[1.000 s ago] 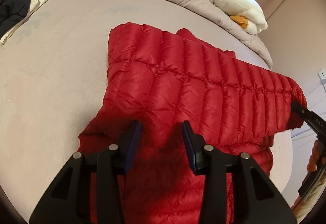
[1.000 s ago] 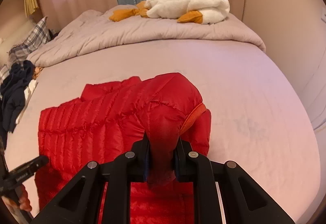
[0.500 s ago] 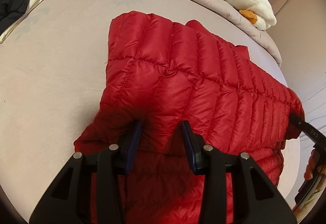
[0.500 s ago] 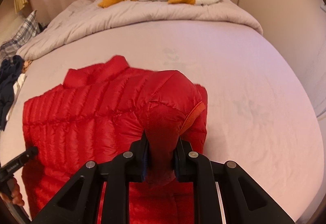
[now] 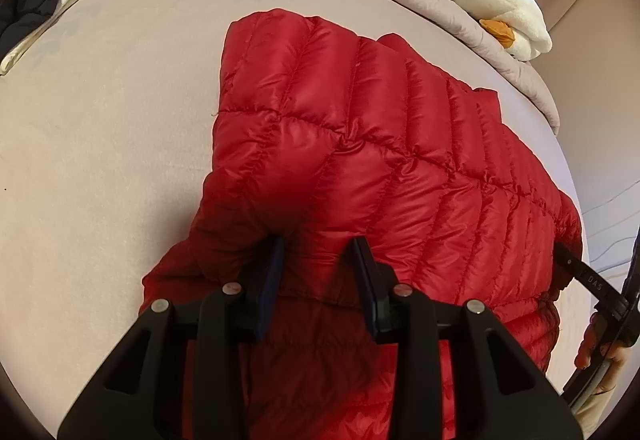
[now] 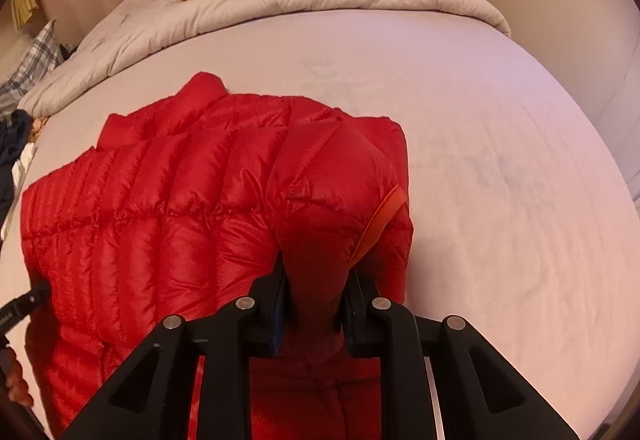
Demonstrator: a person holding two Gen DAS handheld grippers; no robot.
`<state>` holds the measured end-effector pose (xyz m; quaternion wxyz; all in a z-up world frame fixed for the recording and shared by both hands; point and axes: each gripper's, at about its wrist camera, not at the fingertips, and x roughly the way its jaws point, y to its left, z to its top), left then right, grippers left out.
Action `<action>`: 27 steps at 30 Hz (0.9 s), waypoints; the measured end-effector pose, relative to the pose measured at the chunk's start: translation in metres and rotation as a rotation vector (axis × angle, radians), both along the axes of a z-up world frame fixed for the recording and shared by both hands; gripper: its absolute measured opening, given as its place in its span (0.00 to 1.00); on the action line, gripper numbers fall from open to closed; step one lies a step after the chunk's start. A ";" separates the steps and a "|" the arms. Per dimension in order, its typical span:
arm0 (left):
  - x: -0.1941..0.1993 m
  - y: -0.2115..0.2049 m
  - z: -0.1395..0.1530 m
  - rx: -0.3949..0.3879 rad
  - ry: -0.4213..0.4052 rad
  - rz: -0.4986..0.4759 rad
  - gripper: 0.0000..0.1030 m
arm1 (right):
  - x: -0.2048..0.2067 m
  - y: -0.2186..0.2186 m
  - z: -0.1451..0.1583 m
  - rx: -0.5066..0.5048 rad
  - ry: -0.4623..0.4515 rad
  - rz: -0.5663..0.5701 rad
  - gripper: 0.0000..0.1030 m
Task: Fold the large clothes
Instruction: 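Lay the held jacket side across the body and open the right tool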
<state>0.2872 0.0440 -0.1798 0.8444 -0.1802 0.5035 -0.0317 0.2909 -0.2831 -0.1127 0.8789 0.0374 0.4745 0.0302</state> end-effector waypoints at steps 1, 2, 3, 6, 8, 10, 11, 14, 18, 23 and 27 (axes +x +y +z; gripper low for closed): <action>0.000 0.001 -0.001 -0.004 0.003 0.002 0.34 | 0.000 0.000 -0.002 -0.002 0.001 0.001 0.18; 0.002 0.001 -0.002 -0.010 0.007 0.004 0.34 | 0.001 0.000 -0.004 -0.005 0.003 0.001 0.18; 0.004 0.001 -0.003 -0.015 0.011 0.005 0.34 | 0.002 0.000 -0.006 -0.006 0.003 0.001 0.18; 0.004 0.003 -0.004 -0.026 0.019 0.009 0.34 | 0.002 0.000 -0.011 -0.001 0.008 -0.005 0.20; 0.005 0.003 -0.005 -0.026 0.020 0.007 0.34 | 0.002 -0.001 -0.013 0.005 0.011 -0.007 0.21; 0.005 0.003 -0.005 -0.026 0.021 0.005 0.34 | 0.002 -0.002 -0.014 0.009 0.012 -0.007 0.21; 0.006 0.003 -0.006 -0.028 0.021 0.005 0.35 | 0.002 -0.003 -0.015 0.011 0.012 -0.007 0.21; 0.007 0.004 -0.008 -0.032 0.022 0.008 0.35 | 0.004 -0.004 -0.017 0.014 0.014 -0.005 0.21; 0.008 0.002 -0.011 -0.026 0.021 0.005 0.35 | 0.004 -0.002 -0.021 0.019 0.012 -0.013 0.22; 0.008 0.003 -0.013 -0.022 0.023 0.004 0.35 | 0.003 0.000 -0.023 0.009 0.008 -0.014 0.23; 0.008 0.002 -0.013 -0.011 0.023 0.009 0.35 | 0.003 0.000 -0.024 0.014 0.010 -0.015 0.23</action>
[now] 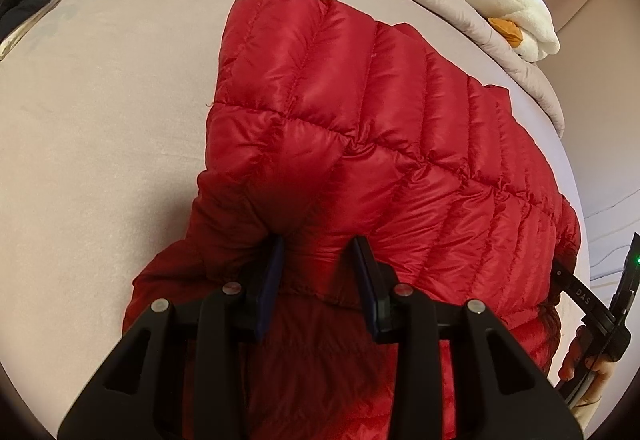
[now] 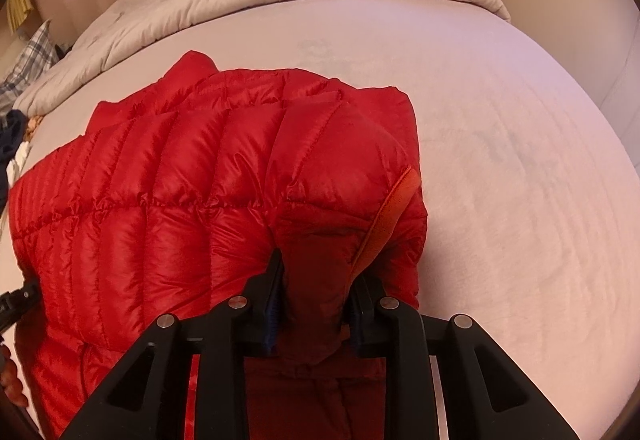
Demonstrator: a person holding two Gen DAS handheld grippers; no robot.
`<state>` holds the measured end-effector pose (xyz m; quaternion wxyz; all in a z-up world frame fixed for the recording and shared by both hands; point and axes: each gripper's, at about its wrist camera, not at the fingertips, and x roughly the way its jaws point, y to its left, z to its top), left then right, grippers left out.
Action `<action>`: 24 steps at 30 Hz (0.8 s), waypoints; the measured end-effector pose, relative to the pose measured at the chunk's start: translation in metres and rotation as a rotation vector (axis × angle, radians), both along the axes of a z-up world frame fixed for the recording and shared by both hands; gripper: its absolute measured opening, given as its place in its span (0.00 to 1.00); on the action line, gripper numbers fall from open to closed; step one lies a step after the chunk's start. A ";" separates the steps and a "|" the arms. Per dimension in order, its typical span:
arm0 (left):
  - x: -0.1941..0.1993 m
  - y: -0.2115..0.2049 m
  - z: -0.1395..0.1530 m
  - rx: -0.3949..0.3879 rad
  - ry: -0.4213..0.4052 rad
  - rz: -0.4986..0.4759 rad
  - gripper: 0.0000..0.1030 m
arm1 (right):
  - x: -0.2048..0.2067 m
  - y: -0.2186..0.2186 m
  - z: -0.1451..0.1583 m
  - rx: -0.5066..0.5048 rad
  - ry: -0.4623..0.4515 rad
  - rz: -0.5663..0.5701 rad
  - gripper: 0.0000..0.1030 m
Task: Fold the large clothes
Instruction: 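Lay the held jacket side across the body and open the right tool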
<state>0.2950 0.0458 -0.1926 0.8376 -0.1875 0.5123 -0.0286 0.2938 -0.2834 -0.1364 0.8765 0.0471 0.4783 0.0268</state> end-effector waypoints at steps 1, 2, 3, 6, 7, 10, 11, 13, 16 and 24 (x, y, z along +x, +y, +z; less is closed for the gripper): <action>0.000 -0.001 0.000 0.004 -0.001 0.000 0.35 | 0.000 0.000 0.000 0.000 -0.001 0.000 0.24; 0.001 -0.001 0.000 0.005 -0.001 0.001 0.35 | 0.000 0.000 0.000 0.001 -0.002 0.000 0.24; 0.000 -0.001 0.000 0.007 -0.001 0.001 0.35 | -0.001 -0.001 0.000 0.001 -0.002 0.000 0.24; 0.000 0.000 0.000 0.002 0.002 0.002 0.35 | -0.001 -0.001 0.000 0.003 0.001 -0.001 0.24; 0.000 -0.001 0.000 0.001 0.002 0.003 0.35 | -0.001 -0.002 0.001 0.007 0.002 -0.004 0.24; 0.000 0.000 0.000 -0.004 0.004 0.004 0.35 | -0.003 -0.003 0.004 0.008 -0.003 -0.005 0.24; 0.000 0.001 0.000 -0.007 0.005 0.006 0.35 | -0.004 -0.004 0.006 0.006 -0.008 -0.006 0.24; -0.001 0.003 0.002 -0.015 0.008 0.012 0.35 | -0.008 -0.005 0.010 0.002 -0.022 -0.011 0.24; -0.002 0.004 0.004 -0.018 0.011 0.010 0.35 | -0.017 -0.010 0.020 0.004 -0.035 -0.028 0.29; -0.017 0.005 0.023 -0.084 -0.021 0.013 0.50 | -0.032 -0.020 0.037 0.036 -0.062 -0.031 0.29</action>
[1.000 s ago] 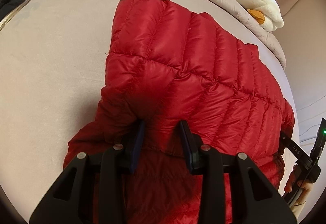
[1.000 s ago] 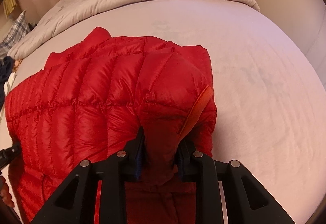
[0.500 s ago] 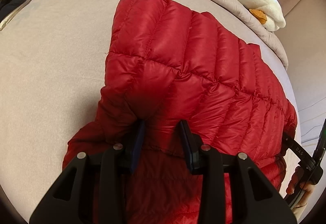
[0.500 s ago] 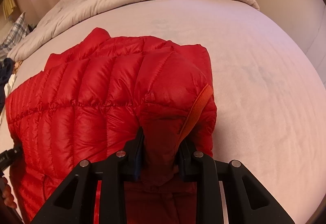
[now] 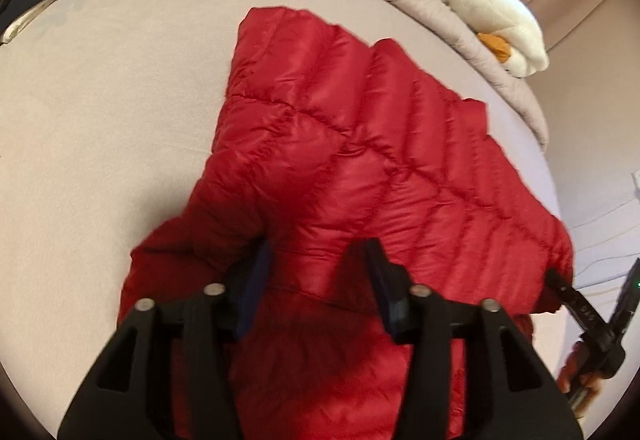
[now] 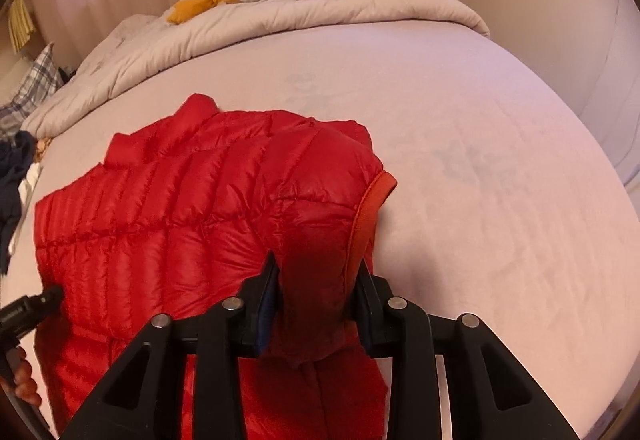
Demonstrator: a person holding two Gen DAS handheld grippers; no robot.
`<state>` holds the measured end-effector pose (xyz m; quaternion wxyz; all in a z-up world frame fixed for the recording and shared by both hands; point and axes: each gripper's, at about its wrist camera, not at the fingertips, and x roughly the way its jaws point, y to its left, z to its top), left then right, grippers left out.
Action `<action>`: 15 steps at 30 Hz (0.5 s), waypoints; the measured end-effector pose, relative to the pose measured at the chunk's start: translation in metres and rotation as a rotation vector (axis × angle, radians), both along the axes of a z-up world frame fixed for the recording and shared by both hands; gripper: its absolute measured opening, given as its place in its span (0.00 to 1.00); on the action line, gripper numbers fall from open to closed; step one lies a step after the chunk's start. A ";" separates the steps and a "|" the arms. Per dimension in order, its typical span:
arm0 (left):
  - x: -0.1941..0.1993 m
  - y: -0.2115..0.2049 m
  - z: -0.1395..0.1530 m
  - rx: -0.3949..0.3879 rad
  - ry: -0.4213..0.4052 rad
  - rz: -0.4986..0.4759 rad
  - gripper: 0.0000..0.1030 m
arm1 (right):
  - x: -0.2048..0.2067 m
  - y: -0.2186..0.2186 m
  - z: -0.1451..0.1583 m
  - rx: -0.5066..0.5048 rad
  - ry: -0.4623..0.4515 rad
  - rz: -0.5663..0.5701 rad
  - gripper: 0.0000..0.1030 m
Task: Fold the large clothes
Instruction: 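Lay the held jacket side across the body and open the right tool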
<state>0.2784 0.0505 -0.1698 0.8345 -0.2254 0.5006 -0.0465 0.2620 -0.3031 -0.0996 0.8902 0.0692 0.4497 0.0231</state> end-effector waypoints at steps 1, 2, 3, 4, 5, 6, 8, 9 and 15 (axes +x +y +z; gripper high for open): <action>-0.002 -0.001 0.004 0.014 -0.011 -0.006 0.51 | -0.003 0.000 0.002 0.016 -0.003 0.004 0.28; -0.003 -0.003 0.009 0.037 -0.024 -0.008 0.51 | -0.004 -0.001 0.004 0.023 -0.006 0.008 0.28; -0.005 -0.003 0.012 0.066 -0.037 -0.008 0.51 | -0.005 -0.002 0.007 0.021 -0.013 0.010 0.28; -0.006 -0.003 0.015 0.090 -0.043 -0.005 0.51 | -0.005 -0.003 0.009 0.013 -0.018 0.003 0.28; -0.007 -0.002 0.016 0.106 -0.045 0.000 0.51 | -0.004 -0.006 0.010 0.013 -0.023 -0.006 0.28; -0.008 0.000 0.016 0.109 -0.047 0.002 0.51 | -0.004 -0.009 0.012 0.017 -0.027 -0.013 0.28; -0.008 0.005 0.015 0.099 -0.044 0.006 0.51 | -0.004 -0.011 0.014 0.029 -0.033 -0.013 0.28; -0.008 0.007 0.014 0.098 -0.040 0.009 0.51 | -0.004 -0.011 0.015 0.025 -0.037 -0.013 0.28; 0.001 0.012 0.000 0.110 0.001 0.044 0.51 | 0.001 -0.010 0.006 0.001 -0.019 -0.028 0.28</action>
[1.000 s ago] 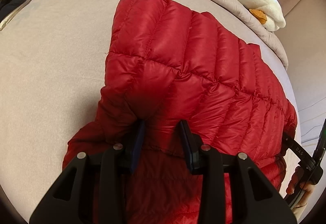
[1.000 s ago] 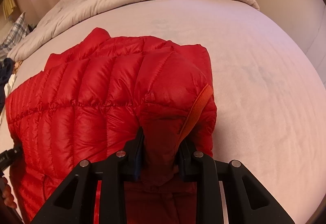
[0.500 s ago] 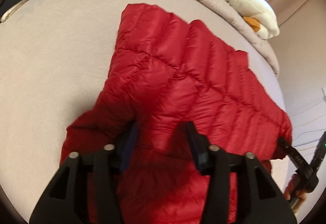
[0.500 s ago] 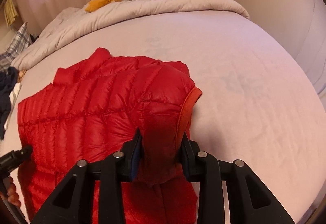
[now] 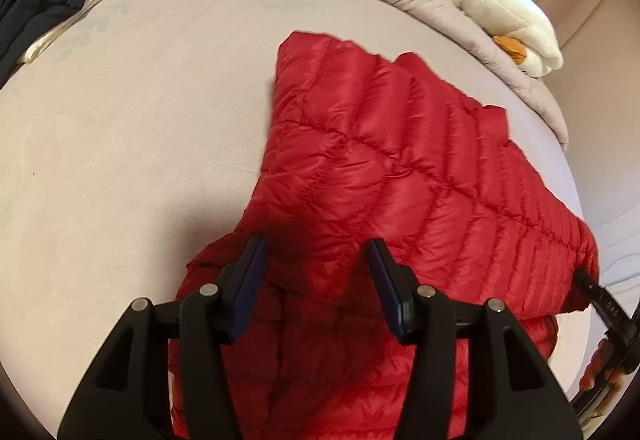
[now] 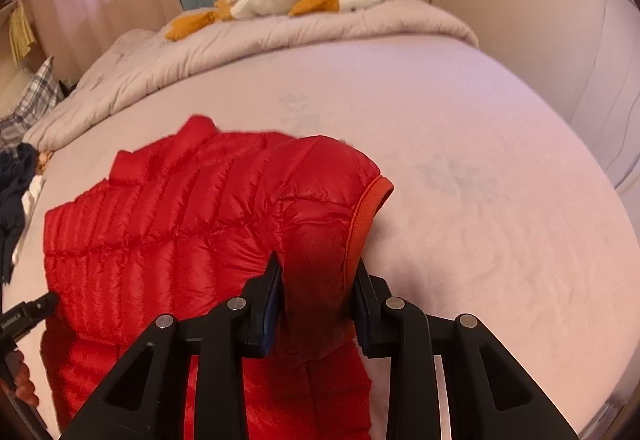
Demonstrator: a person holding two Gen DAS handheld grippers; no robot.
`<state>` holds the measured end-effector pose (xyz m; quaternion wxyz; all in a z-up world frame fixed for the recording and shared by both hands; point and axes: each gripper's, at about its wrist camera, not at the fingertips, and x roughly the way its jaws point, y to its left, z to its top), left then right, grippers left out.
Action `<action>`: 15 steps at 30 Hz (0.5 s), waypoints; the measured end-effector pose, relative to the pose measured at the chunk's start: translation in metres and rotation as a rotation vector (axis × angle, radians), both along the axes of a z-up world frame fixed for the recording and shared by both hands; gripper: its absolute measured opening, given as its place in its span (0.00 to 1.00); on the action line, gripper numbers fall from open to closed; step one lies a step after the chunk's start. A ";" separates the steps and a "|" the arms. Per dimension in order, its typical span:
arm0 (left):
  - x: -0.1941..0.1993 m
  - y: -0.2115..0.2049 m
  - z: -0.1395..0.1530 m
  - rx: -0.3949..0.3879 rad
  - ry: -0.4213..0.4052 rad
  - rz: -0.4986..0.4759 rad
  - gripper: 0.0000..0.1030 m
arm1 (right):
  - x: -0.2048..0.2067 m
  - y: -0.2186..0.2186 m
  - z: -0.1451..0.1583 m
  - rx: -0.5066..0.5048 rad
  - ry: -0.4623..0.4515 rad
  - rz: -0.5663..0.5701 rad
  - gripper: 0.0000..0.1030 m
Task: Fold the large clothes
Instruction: 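Lay the held jacket side across the body and open the right tool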
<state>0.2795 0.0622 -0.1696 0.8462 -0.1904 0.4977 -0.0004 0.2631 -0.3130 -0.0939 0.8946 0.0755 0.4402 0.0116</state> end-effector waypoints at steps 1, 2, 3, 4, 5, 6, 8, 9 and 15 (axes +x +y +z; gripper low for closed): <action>0.000 -0.001 -0.001 0.002 -0.002 0.000 0.51 | 0.003 0.000 -0.005 -0.002 0.016 -0.003 0.28; 0.001 -0.002 -0.001 0.010 -0.003 0.000 0.51 | 0.006 0.001 -0.010 -0.006 0.031 -0.007 0.28; 0.002 -0.003 -0.003 0.023 -0.003 -0.002 0.51 | 0.009 0.001 -0.016 -0.009 0.046 -0.009 0.28; 0.003 -0.004 -0.004 0.030 -0.001 -0.002 0.51 | 0.011 0.002 -0.022 -0.005 0.058 -0.010 0.28; 0.003 -0.005 -0.005 0.036 0.001 -0.003 0.51 | 0.012 0.002 -0.026 0.001 0.064 -0.012 0.28; 0.003 -0.005 -0.007 0.042 0.003 -0.003 0.51 | 0.013 0.002 -0.029 0.008 0.067 -0.015 0.28; 0.004 -0.004 -0.008 0.044 0.007 0.002 0.52 | 0.014 0.000 -0.033 0.022 0.068 -0.020 0.28; 0.004 -0.003 -0.009 0.042 0.009 0.006 0.52 | 0.016 0.001 -0.036 0.026 0.073 -0.019 0.28; 0.005 -0.004 -0.012 0.044 0.006 0.010 0.54 | 0.022 0.001 -0.042 0.017 0.084 -0.015 0.30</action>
